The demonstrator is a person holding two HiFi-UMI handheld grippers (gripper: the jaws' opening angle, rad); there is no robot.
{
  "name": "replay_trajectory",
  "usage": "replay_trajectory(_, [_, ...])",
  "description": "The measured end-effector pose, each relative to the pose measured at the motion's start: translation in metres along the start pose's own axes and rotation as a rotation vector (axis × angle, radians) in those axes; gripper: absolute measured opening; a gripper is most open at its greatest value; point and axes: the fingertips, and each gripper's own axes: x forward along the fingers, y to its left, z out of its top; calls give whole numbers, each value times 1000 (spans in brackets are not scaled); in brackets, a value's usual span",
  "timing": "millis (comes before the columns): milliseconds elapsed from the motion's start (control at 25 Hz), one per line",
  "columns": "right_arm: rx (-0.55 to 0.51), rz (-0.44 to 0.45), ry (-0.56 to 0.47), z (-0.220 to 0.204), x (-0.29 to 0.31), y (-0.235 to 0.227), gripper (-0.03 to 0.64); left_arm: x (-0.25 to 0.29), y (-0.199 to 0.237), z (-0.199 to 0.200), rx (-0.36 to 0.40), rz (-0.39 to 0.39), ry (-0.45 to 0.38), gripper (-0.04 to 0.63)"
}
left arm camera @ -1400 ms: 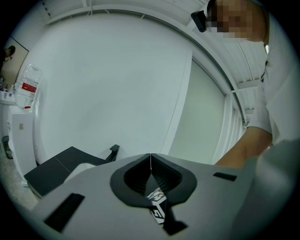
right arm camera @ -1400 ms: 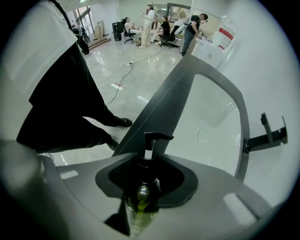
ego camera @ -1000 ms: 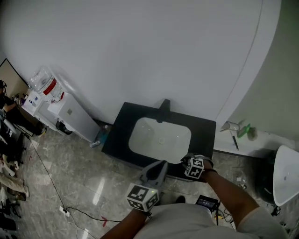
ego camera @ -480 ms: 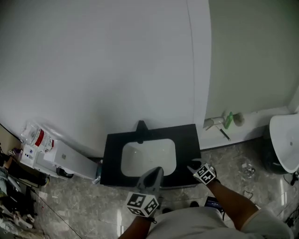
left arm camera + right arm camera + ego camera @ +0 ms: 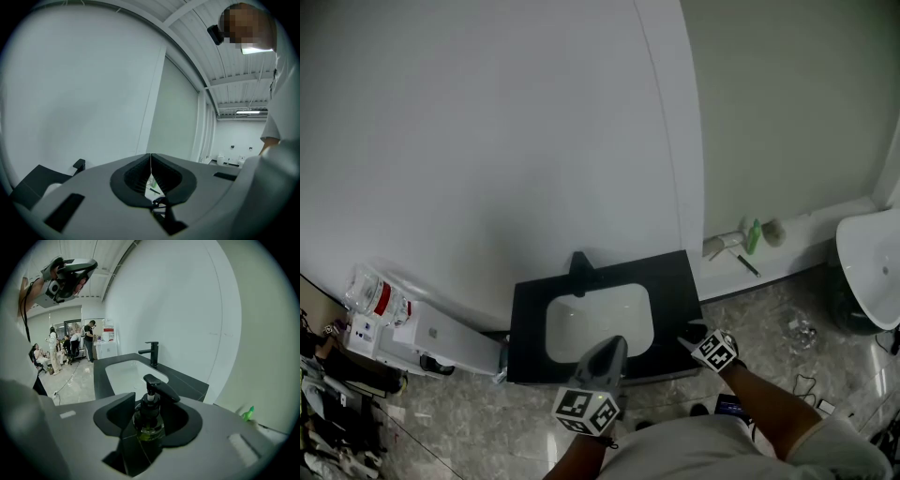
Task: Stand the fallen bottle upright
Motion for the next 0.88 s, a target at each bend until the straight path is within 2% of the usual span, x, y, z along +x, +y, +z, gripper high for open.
replay_trajectory(280, [19, -82, 12, 5, -51, -1, 158, -11, 14, 13, -39, 10, -66, 9])
replay_trajectory(440, [-25, -131, 10, 37, -80, 2, 149, -17, 21, 27, -43, -4, -91, 9])
replay_trajectory(680, [-57, -128, -162, 168, -113, 19, 29, -18, 26, 54, -9, -20, -125, 9])
replay_trajectory(880, [-82, -41, -326, 280, -128, 67, 3, -22, 34, 81, 29, 2, -148, 9])
